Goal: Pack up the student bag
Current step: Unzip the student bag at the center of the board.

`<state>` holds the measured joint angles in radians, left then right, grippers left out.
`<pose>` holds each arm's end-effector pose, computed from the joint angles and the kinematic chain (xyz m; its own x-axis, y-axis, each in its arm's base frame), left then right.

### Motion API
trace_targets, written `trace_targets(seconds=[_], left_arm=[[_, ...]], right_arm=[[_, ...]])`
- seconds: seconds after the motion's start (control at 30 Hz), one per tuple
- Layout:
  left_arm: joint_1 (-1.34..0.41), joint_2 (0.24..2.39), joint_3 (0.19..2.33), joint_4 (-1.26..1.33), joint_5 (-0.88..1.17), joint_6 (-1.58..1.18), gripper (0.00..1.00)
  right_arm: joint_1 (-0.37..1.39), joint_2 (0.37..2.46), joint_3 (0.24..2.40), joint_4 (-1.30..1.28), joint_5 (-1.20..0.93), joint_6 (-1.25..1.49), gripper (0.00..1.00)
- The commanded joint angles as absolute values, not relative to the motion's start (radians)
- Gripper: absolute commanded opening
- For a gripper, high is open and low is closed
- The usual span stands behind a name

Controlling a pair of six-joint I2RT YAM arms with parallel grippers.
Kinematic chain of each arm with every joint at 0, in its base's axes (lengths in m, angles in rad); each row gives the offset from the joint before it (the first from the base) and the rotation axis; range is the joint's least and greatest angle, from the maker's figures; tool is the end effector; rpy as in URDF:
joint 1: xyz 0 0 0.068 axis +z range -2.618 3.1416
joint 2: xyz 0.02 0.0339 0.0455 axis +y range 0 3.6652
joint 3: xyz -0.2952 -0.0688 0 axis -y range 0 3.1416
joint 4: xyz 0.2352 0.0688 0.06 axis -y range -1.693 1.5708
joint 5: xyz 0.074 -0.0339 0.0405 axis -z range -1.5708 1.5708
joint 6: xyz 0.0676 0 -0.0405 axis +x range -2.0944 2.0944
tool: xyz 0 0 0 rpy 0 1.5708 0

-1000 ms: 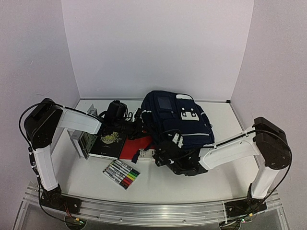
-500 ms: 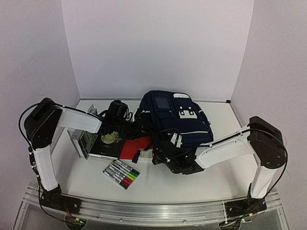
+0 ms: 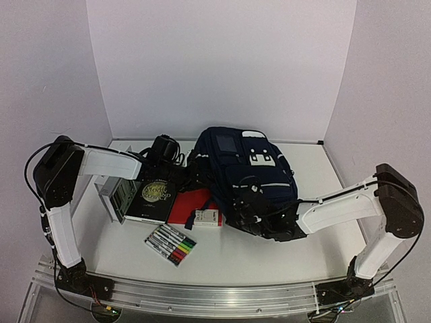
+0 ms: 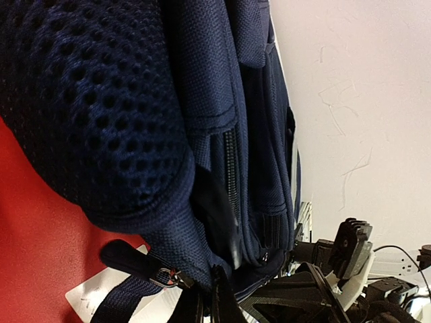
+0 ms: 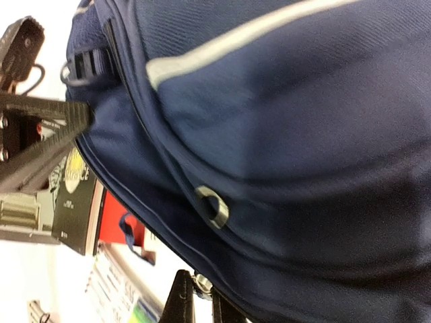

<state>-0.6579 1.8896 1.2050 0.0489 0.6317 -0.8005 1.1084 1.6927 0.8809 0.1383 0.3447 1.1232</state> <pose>0.3207 -0.2983 0.2152 -0.9512 0.0030 -0.3087 0.2683 0.5029 -0.8217 0.1850 0.3199 0.1913 -0.7736 0.3500 -0.5283 -0.0627 0.7873 0.6134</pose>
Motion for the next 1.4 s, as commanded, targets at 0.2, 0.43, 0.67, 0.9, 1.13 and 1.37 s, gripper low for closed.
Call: trace_targets(seconds=[0.2, 0.43, 0.67, 0.9, 1.13, 1.37], left_arm=[[-0.551, 1.898, 1.353, 0.09, 0.692, -0.702, 0.0], [-0.502, 2.039, 1.497, 0.052, 0.749, -0.596, 0.0], [-0.501, 2.089, 1.565, -0.055, 0.686, -0.56, 0.34], [-0.541, 1.929, 1.351, -0.087, 0.567, -0.623, 0.64], [-0.687, 1.863, 1.19, -0.043, 0.493, -0.781, 0.67], [-0.732, 1.872, 1.171, -0.031, 0.47, -0.852, 0.67]], right_arm=[[1.085, 1.597, 0.8, 0.0, 0.283, 1.125, 0.0], [1.063, 1.638, 0.819, 0.0, 0.117, 1.048, 0.0], [1.051, 1.714, 0.916, 0.075, 0.045, 0.983, 0.0], [1.047, 1.762, 0.966, 0.186, 0.006, 0.986, 0.0], [1.046, 1.786, 0.976, 0.216, -0.014, 0.978, 0.0], [1.046, 1.773, 0.973, 0.218, -0.009, 0.977, 0.0]])
